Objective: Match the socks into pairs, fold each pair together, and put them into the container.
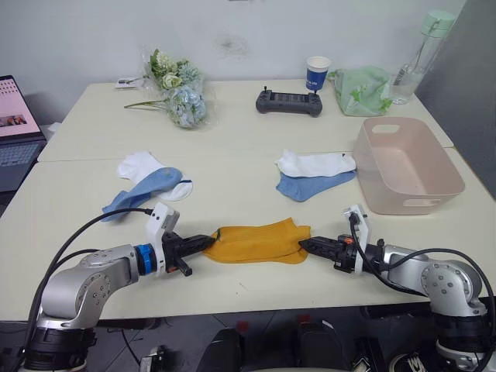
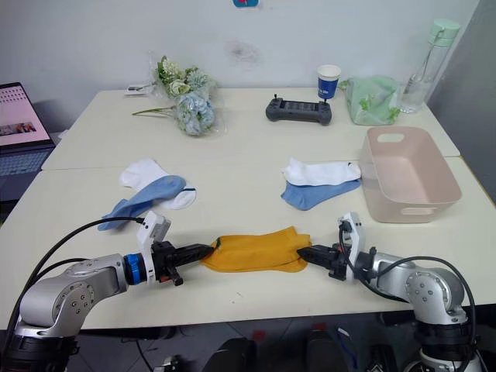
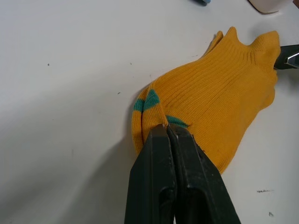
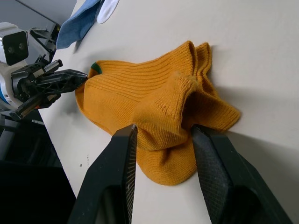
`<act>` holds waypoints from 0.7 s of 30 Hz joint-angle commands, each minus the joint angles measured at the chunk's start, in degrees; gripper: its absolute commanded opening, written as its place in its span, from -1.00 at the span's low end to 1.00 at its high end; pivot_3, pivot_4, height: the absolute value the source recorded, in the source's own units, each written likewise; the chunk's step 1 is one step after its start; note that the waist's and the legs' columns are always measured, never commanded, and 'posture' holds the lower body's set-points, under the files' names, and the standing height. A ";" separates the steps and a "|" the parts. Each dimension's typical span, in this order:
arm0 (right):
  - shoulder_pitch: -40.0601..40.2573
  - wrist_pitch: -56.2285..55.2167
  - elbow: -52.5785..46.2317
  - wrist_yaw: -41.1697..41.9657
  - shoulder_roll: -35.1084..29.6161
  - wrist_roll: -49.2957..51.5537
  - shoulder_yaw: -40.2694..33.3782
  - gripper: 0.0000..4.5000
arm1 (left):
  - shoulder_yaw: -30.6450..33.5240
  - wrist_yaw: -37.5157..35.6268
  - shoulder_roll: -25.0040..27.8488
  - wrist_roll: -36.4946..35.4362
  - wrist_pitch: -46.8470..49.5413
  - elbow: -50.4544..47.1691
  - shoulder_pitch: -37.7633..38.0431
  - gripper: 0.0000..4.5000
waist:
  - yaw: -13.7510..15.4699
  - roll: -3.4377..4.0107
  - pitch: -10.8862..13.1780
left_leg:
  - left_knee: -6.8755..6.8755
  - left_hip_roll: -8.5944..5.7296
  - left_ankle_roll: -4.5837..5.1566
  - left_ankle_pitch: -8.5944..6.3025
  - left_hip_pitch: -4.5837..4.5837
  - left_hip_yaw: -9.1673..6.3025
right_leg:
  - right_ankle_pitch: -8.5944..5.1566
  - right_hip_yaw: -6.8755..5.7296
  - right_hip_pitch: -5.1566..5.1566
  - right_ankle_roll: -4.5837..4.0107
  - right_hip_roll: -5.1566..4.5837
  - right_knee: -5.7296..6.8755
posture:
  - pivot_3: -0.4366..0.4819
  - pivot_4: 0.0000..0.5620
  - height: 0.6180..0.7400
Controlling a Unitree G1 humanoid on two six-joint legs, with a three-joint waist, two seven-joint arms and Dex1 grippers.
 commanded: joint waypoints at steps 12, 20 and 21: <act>-1.80 4.09 -0.60 -1.52 0.41 6.47 -4.39 -0.99 | 0.68 -0.72 0.62 -0.49 -0.38 -1.61 0.04 -1.00 | 0.01 0.00 0.00 | 0.00 0.00 0.00 0.00 0.00 -0.01 | 0.00 0.00 0.01 0.00 -0.01 0.00 | -0.05 -0.47 1.00; -2.82 12.63 1.72 -9.78 2.99 10.57 -5.31 -0.99 | 0.94 -0.49 0.87 -0.30 -0.50 -1.88 0.40 -1.00 | 0.01 0.00 0.00 | -0.01 0.01 0.00 0.00 0.00 0.00 | 0.00 0.01 0.00 0.00 -0.02 0.00 | -0.05 -0.47 1.00; -2.61 12.89 1.65 -10.43 3.25 10.27 -5.29 -0.99 | 0.96 -0.44 0.88 -0.29 -0.50 -1.90 0.44 -1.00 | 0.01 0.00 0.00 | -0.01 0.00 0.00 0.00 0.00 -0.01 | 0.00 0.01 0.00 0.00 -0.02 0.00 | -0.05 -0.47 1.00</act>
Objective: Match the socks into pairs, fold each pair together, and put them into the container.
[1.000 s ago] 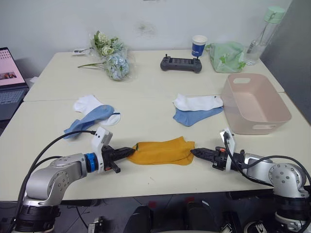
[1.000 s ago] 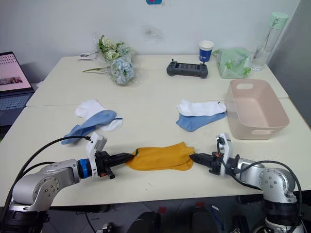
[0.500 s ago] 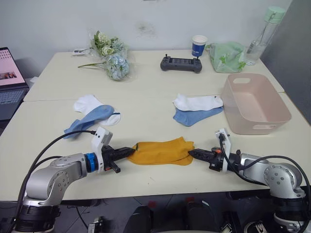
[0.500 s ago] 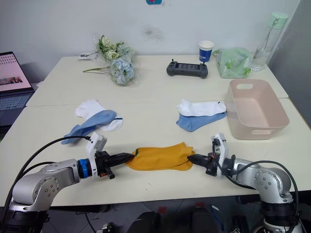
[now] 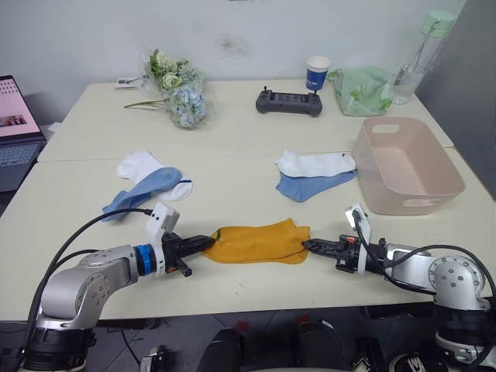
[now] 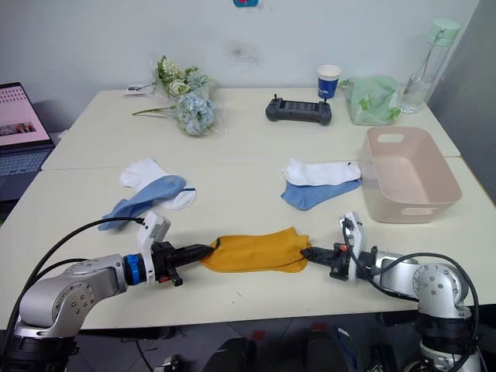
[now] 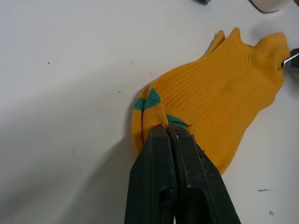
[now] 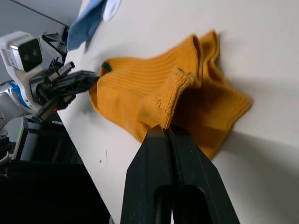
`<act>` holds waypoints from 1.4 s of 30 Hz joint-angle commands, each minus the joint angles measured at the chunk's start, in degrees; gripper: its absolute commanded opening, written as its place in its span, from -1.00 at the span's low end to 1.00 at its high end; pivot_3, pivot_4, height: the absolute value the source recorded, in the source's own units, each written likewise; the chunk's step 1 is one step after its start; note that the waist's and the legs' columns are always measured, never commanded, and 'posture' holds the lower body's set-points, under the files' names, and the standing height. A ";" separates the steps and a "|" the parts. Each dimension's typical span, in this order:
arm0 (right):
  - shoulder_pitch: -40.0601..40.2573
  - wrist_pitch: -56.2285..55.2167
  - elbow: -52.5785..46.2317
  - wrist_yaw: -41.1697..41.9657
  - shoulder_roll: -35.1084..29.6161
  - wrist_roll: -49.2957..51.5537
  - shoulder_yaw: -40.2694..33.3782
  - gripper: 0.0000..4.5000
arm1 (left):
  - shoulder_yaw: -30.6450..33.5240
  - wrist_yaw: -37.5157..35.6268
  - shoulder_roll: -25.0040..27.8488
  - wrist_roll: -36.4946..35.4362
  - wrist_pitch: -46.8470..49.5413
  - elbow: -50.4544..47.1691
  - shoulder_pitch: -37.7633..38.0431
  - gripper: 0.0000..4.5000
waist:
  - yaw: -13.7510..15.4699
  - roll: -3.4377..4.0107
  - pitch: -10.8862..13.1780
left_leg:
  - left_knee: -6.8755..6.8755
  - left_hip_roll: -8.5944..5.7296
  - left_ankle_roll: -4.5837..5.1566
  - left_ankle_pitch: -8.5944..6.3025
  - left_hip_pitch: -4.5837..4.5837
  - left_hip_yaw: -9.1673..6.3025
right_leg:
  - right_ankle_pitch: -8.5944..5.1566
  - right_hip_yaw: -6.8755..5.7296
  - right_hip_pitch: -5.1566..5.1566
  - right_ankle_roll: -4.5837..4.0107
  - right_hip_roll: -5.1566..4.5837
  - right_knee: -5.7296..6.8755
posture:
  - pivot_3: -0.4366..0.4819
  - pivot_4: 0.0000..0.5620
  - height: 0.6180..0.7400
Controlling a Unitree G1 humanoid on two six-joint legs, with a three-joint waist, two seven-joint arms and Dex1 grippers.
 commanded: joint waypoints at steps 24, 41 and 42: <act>-0.41 -5.97 -0.64 6.00 -9.30 -3.15 -1.74 0.53 | 2.17 -1.63 1.73 0.85 -3.35 -1.27 0.99 -1.00 | 0.09 -0.01 0.00 | 0.01 -0.02 0.02 -0.01 0.04 0.04 | 0.00 -0.02 0.09 0.01 0.11 -0.03 | -0.05 -0.47 1.00; -5.13 -40.22 -7.69 27.85 -11.69 -30.12 18.23 -0.55 | 3.45 -7.38 6.44 1.97 -8.23 -1.06 -4.14 -1.00 | 0.45 -0.02 0.01 | 0.00 0.01 -0.08 0.04 0.01 -0.03 | 0.00 -0.06 0.11 0.01 0.09 -0.20 | -0.05 -0.47 1.00; -5.25 -40.44 -7.28 28.00 -11.46 -30.56 18.32 -0.69 | 3.14 -7.10 6.17 2.02 -8.10 -1.10 -4.21 -1.00 | 0.50 -0.03 0.01 | -0.01 0.01 -0.12 0.07 0.01 -0.04 | 0.00 -0.07 0.11 0.01 -0.02 -0.20 | -0.05 -0.47 1.00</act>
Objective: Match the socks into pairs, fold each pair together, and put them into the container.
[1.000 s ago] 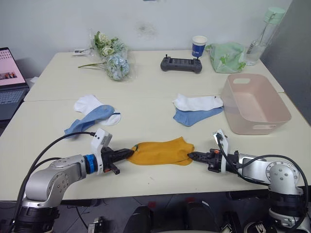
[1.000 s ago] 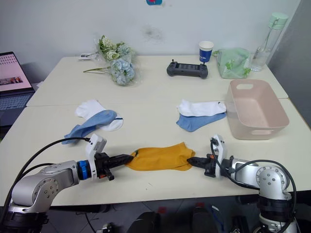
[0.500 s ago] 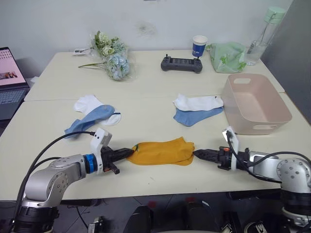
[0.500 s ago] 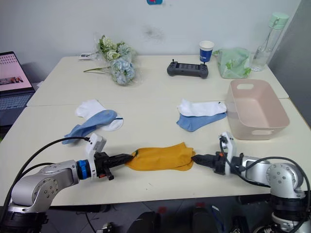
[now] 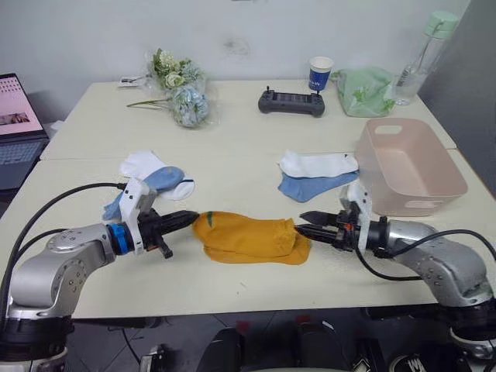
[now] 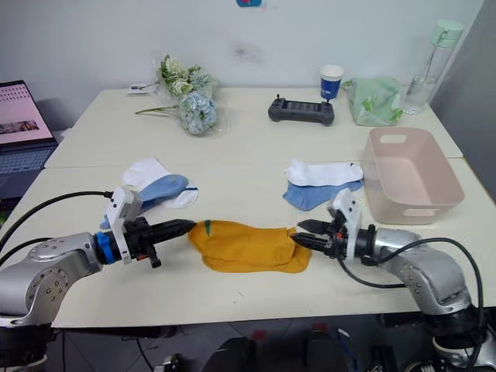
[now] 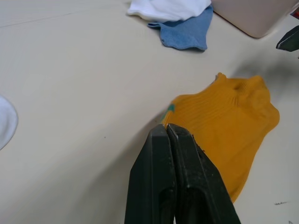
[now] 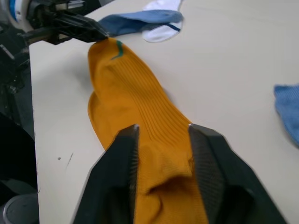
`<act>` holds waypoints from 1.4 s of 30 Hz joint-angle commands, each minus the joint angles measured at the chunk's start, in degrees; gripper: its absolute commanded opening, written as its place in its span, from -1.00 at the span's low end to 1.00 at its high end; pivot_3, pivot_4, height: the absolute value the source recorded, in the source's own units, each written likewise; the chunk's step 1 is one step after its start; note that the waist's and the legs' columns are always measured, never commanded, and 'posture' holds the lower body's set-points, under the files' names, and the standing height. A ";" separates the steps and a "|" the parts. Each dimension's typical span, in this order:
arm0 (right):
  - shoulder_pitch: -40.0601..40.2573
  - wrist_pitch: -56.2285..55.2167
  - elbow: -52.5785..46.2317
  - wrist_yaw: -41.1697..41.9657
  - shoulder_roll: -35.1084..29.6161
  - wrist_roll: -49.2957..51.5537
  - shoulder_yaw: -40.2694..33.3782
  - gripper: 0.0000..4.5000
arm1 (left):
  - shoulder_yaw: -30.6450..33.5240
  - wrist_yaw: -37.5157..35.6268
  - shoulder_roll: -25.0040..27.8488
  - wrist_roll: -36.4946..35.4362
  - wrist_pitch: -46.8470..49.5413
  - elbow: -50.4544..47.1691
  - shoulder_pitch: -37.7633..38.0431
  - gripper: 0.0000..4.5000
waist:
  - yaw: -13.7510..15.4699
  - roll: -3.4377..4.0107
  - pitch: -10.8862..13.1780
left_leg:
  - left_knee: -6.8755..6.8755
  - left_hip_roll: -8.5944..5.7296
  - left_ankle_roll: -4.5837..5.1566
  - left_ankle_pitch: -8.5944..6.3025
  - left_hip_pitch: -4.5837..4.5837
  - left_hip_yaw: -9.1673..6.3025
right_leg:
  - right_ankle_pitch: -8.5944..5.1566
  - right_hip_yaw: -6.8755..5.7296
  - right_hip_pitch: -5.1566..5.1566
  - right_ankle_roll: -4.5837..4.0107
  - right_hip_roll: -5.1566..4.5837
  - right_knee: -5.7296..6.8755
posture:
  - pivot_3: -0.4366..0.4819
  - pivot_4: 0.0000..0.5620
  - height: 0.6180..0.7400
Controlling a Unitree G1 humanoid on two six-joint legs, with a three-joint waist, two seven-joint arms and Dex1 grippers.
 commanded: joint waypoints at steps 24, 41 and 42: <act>3.24 5.72 -1.78 -4.42 3.23 -3.96 0.98 0.06 | -2.30 0.31 -0.30 0.29 -0.13 -1.78 -0.01 -1.00 | 0.40 0.00 0.00 | 0.00 -0.04 0.06 -0.04 0.01 -0.07 | 0.00 -0.04 0.03 -0.01 -0.07 -0.03 | -0.05 -0.47 1.00; 2.21 6.08 -0.18 -2.07 2.05 -2.19 -1.50 -0.99 | -1.13 1.68 -0.80 -1.24 1.62 -3.78 1.62 -1.00 | 0.39 0.00 0.00 | 0.00 -0.04 0.08 -0.04 0.00 -0.06 | 0.00 -0.05 0.04 -0.01 -0.07 -0.03 | -0.05 -0.47 1.00; 1.80 6.51 0.08 -1.67 1.82 -1.45 -2.45 -0.99 | -0.81 2.00 -0.91 -1.59 1.97 -4.31 2.15 -1.00 | 0.39 0.00 0.00 | 0.00 -0.04 0.08 -0.04 0.01 -0.06 | 0.00 -0.04 0.03 -0.01 -0.07 -0.03 | -0.05 -0.47 1.00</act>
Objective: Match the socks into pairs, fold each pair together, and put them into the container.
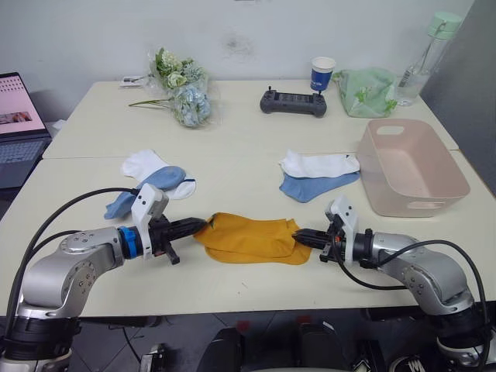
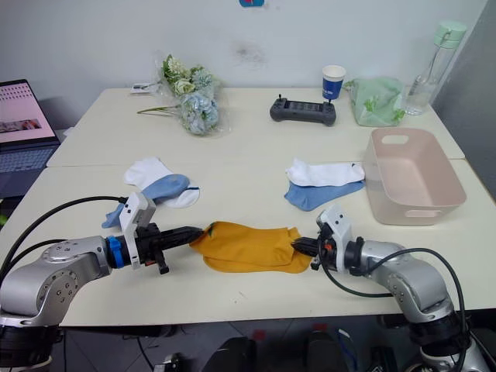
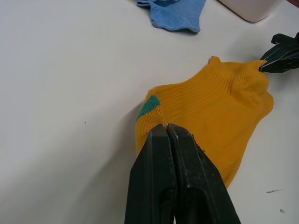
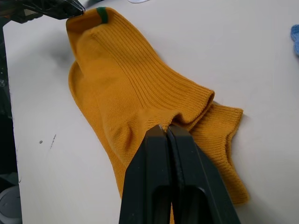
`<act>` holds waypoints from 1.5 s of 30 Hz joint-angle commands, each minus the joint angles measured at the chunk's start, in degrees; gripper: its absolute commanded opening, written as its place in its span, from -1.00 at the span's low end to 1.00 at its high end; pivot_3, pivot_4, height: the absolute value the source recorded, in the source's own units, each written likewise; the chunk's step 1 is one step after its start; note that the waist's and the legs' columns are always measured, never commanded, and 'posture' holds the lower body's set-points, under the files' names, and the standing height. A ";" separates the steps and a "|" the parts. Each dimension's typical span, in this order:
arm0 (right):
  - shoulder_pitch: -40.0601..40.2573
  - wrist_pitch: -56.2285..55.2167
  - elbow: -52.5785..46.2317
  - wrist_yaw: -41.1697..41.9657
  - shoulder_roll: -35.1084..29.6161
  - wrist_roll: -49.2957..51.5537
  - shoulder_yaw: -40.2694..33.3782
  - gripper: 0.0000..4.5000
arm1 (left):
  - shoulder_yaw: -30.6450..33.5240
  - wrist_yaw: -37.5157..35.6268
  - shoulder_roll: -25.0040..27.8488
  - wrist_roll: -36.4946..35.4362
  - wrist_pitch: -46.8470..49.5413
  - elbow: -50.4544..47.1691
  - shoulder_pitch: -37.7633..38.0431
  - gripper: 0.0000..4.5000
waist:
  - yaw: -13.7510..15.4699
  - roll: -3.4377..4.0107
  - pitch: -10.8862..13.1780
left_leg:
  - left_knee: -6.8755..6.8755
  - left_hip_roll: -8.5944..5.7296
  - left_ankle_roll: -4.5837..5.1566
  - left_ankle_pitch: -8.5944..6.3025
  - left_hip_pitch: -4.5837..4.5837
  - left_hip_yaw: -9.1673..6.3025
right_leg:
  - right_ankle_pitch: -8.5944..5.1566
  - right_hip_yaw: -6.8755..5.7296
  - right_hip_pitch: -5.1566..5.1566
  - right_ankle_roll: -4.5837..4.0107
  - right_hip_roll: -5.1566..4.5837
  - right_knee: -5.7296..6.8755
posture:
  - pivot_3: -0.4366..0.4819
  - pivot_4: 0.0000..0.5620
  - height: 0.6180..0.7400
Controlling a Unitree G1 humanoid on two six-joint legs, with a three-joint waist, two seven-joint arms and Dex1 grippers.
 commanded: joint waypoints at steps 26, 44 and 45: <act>-0.47 12.05 -1.15 3.89 -4.09 15.73 -13.14 -0.99 | 5.27 3.32 -0.31 -5.63 4.94 -7.28 4.58 -1.00 | 0.04 0.00 0.00 | 0.00 0.01 0.04 -0.02 0.02 -0.01 | 0.00 -0.06 0.09 0.00 0.01 -0.05 | -0.05 -0.47 1.00; -0.23 10.59 -0.93 0.84 -1.27 13.12 -9.08 -0.99 | 1.18 3.42 -1.15 -1.88 2.04 -4.93 4.71 -1.00 | 0.02 0.00 0.00 | 0.00 0.01 0.03 -0.02 0.03 0.01 | 0.00 -0.04 0.11 0.00 0.01 -0.08 | -0.05 -0.47 1.00; -0.18 10.55 -0.91 0.71 -1.24 13.14 -9.10 -0.99 | 1.11 3.46 -1.26 -1.83 2.06 -4.96 4.63 -1.00 | 0.02 0.00 0.00 | 0.00 0.01 0.03 -0.02 0.03 0.00 | 0.00 -0.05 0.11 0.00 0.01 -0.08 | -0.05 -0.47 1.00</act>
